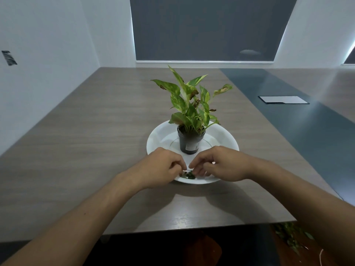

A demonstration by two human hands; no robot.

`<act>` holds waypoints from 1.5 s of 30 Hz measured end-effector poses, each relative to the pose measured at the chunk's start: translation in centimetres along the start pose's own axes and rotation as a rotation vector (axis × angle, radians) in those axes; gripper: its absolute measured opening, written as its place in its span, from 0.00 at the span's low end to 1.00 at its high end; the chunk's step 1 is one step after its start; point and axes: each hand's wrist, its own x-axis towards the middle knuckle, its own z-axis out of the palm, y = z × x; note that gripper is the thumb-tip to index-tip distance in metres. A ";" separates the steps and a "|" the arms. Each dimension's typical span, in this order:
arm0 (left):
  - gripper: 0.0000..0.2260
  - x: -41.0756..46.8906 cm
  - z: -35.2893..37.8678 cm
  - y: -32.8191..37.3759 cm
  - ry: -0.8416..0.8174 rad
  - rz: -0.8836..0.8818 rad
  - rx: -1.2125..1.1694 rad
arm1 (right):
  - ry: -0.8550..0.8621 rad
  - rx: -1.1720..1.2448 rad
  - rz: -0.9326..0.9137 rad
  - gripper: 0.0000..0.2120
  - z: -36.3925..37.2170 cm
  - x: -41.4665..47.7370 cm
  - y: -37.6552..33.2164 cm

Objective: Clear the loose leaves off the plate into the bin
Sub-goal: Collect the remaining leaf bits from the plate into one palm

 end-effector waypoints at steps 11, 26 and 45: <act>0.18 0.5 -1.1 -3.4 0.172 0.032 0.239 | 0.043 -0.180 -0.044 0.15 0.7 1.3 -0.2; 0.27 0.2 1.3 -6.5 0.132 -0.006 0.214 | -0.142 -0.226 -0.090 0.17 0.0 2.6 -1.5; 0.15 -0.8 0.2 -2.5 0.660 -0.246 -0.589 | 0.007 -0.163 -0.172 0.04 0.9 4.0 -1.6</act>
